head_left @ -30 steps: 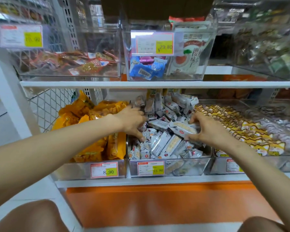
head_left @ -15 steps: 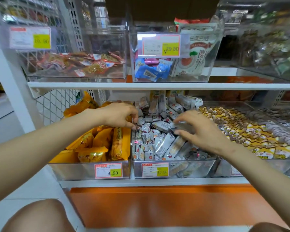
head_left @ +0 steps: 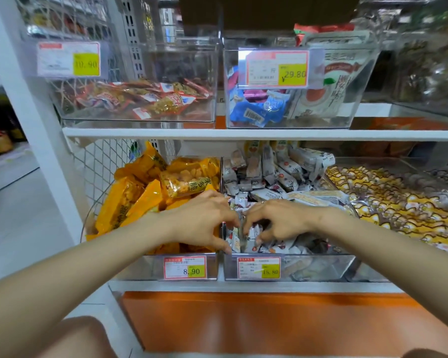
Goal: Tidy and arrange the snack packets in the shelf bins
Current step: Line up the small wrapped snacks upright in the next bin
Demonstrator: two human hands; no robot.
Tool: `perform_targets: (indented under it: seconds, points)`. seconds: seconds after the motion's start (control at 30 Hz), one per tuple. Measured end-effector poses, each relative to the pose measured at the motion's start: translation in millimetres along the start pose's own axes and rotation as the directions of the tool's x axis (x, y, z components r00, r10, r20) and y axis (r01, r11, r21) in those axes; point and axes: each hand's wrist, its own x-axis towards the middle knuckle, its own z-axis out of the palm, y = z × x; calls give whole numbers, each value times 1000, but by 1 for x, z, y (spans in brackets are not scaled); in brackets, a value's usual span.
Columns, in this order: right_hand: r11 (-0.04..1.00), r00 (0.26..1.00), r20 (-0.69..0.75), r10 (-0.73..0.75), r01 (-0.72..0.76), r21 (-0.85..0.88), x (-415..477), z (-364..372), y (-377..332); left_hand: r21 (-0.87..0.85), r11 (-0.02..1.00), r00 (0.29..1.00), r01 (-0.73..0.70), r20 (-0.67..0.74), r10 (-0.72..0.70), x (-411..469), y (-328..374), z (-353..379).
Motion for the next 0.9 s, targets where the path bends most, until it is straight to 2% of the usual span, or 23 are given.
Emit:
perform_targets:
  seconds: [0.17, 0.3, 0.43, 0.53, 0.6, 0.7, 0.9]
  points:
    - [993, 999, 37, 26, -30, 111, 0, -4, 1, 33, 999, 999, -12, 49, 10, 9, 9, 9]
    - [988, 999, -39, 26, -19, 156, 1, 0, -2, -67, 997, 992, 50, -110, -57, 3, 6, 0]
    - [999, 991, -131, 25, -20, 33, 12, 3, -6, -300, 947, 938, 110, -284, -199, -18, -9, -37]
    - [981, 986, -166, -35, 2, -195, 28, 3, -16, -456, 877, 874, 152, -352, -335, -38, -23, -55]
    - [957, 994, -85, -64, 37, -288, 41, 1, -19, -525, 835, 834, 163, -378, -401, -48, -27, -57]
    - [959, 993, 107, 54, -22, -284, 53, -9, -13, -585, 792, 804, 177, -378, -459, -57, -30, -51]
    - [916, 914, 331, 236, -96, -389, 72, -16, -10, -641, 740, 727, 203, -407, -553, -69, -38, -46]
